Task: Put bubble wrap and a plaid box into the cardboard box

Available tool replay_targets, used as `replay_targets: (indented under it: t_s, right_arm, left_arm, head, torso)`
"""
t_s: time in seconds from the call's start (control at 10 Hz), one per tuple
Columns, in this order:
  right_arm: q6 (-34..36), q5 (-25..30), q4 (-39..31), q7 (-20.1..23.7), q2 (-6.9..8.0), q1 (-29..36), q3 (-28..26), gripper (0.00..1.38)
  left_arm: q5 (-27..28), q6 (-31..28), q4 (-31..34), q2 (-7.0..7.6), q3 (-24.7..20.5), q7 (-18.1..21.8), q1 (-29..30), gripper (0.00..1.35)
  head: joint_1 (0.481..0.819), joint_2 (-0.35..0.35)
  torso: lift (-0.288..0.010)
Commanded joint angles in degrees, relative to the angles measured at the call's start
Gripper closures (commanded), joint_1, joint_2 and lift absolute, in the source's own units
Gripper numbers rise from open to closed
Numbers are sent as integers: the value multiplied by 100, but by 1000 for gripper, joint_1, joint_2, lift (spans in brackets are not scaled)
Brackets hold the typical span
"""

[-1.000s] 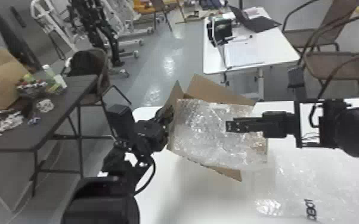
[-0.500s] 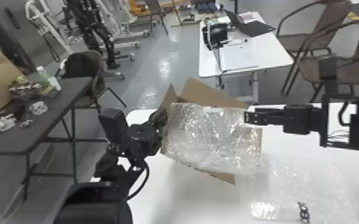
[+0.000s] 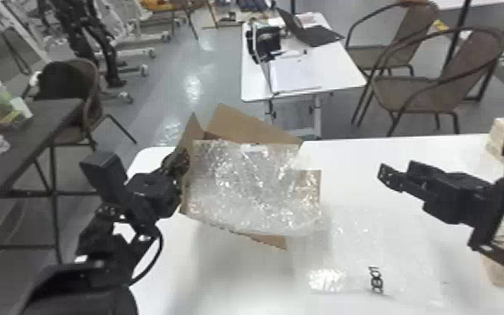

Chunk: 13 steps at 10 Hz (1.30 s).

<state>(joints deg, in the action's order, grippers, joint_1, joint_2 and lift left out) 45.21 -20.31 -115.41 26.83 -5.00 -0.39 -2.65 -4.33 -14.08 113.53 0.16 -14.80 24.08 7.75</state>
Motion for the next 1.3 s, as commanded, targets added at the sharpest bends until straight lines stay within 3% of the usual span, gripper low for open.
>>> replay_targets:
  t_s: [0.0, 0.3, 0.5, 0.9, 1.2]
  right_arm:
    - [-786, 502, -596, -451, 69, 751, -34, 487]
    - [-2623, 1003, -781, -1435, 505, 2069, -16, 487]
    - [-3475, 1249, -675, -1989, 505, 2658, 186, 487]
    - [-4723, 1460, -623, -2771, 505, 3660, 327, 487]
    - [-5242, 1117, 54, -2815, 505, 3827, -78, 490]
  left_arm:
    - [-6, 2, 20, -8, -32, 0, 34, 1223]
    - [-32, 28, 73, -16, -111, 0, 122, 1223]
    - [-32, 28, 99, -31, -190, 0, 210, 1223]
    - [-24, 55, 126, -25, -261, 0, 289, 1223]
    - [-32, 46, 152, -16, -278, 0, 315, 1223]
  head:
    - [645, 169]
    - [663, 126]
    - [695, 100]
    - [695, 103]
    - [695, 83]
  torso:
    - [-109]
    - [-109]
    - [-109]
    - [-109]
    - [-109]
